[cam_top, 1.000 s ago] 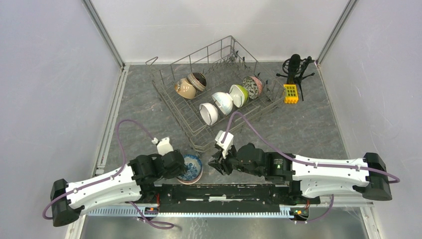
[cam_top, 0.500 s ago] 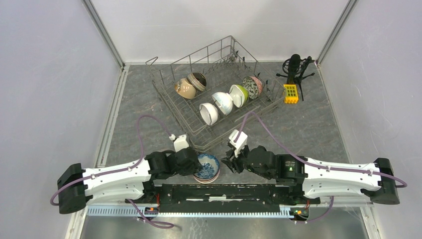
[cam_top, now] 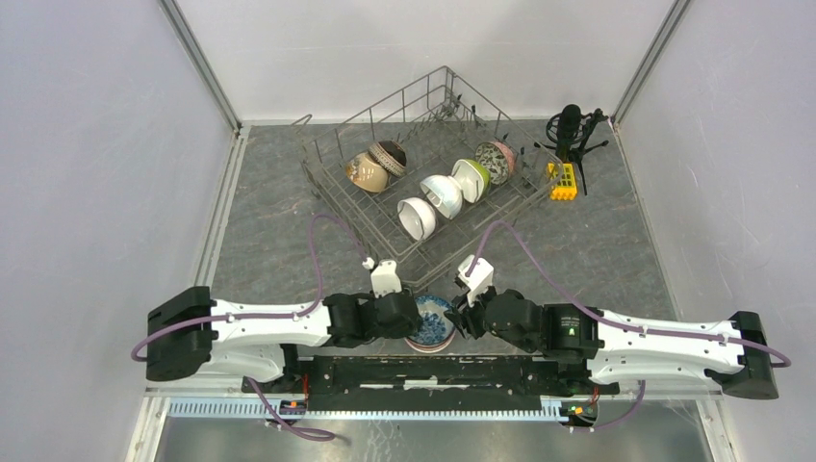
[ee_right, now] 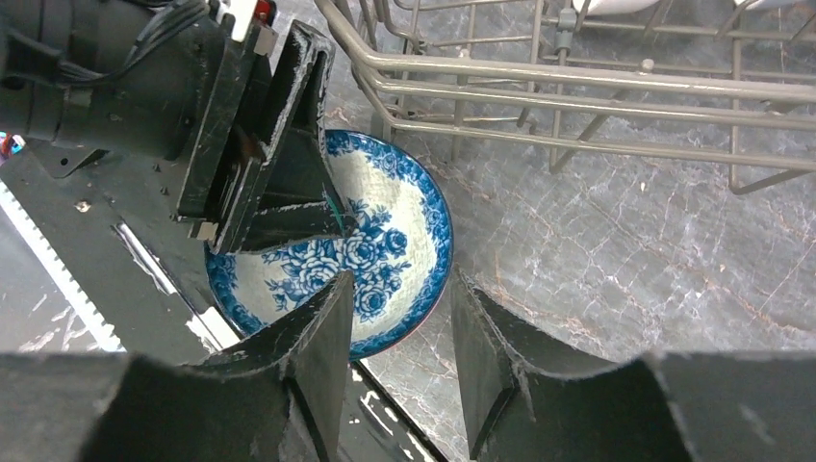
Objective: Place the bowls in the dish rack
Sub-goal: Move the bowl to the center of the board.
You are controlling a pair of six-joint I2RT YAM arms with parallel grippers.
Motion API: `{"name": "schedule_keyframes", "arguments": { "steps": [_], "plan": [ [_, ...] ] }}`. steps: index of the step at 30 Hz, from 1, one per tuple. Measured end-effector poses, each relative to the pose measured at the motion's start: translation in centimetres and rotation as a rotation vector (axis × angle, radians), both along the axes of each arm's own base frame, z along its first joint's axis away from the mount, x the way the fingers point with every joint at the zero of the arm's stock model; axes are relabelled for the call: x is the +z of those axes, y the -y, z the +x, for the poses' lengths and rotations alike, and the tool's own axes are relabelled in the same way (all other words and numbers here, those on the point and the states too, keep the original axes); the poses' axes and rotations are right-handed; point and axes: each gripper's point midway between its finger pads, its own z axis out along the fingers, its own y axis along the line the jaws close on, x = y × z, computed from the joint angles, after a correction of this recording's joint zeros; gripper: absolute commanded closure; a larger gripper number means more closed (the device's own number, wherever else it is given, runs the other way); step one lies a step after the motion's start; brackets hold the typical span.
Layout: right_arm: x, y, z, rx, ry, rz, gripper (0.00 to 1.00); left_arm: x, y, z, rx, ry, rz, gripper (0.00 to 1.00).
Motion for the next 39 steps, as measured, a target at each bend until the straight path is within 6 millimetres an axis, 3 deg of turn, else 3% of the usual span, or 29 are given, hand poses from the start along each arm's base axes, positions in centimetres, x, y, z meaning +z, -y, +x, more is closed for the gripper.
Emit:
{"name": "schedule_keyframes", "arguments": {
  "steps": [8, 15, 22, 27, 39],
  "plan": [
    [-1.0, 0.6, 0.1, -0.043, -0.031, -0.010, 0.52, 0.5, 0.7, -0.7, -0.029, -0.003, -0.031, 0.25],
    [-1.8, 0.8, 0.0, -0.068, -0.058, -0.013, 0.52, 1.4, -1.7, -1.8, -0.044, -0.017, -0.041, 0.23],
    [-2.3, 0.8, -0.1, -0.082, -0.077, -0.018, 0.52, 3.4, -2.7, -2.6, -0.072, -0.016, -0.103, 0.32],
    [-2.9, 0.9, -0.1, -0.086, -0.085, -0.031, 0.53, 3.2, -2.8, -2.7, -0.098, -0.013, -0.085, 0.38],
    [-2.9, 1.1, -0.2, -0.094, -0.096, -0.024, 0.53, 3.2, -1.7, -3.1, -0.165, -0.026, -0.046, 0.64]
  ]
}}
